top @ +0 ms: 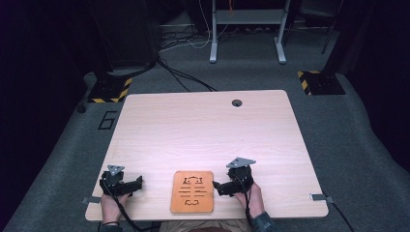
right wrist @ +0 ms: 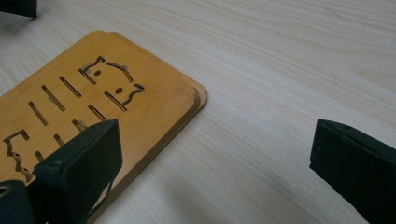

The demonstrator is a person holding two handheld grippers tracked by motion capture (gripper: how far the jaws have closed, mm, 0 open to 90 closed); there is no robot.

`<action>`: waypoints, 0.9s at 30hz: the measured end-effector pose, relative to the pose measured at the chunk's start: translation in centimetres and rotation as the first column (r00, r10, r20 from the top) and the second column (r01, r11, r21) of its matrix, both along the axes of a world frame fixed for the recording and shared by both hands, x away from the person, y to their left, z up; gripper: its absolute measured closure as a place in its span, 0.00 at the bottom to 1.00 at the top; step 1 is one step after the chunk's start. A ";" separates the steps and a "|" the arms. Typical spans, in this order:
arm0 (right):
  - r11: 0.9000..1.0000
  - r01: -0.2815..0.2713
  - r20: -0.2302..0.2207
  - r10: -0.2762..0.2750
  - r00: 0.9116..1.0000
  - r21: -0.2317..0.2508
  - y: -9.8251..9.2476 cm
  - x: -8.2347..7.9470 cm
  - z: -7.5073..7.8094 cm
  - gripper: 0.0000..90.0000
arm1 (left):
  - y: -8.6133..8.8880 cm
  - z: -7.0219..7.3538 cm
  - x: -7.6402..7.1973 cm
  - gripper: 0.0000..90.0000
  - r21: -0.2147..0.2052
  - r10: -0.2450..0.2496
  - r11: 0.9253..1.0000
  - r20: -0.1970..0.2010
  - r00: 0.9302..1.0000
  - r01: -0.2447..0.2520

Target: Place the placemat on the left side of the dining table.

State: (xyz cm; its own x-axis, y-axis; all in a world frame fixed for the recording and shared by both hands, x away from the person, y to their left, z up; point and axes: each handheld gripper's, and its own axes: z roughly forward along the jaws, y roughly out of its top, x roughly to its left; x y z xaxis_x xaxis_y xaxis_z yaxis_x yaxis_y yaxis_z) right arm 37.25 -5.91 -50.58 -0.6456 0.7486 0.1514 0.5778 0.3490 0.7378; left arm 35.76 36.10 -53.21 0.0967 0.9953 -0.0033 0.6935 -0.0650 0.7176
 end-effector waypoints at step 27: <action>0.992 -0.080 -0.023 0.079 0.997 -0.097 3.7 0.6 -1.4 0.02 | 0.0 0.0 0.0 0.00 0.000 0.000 1.000 0.000 1.000 0.000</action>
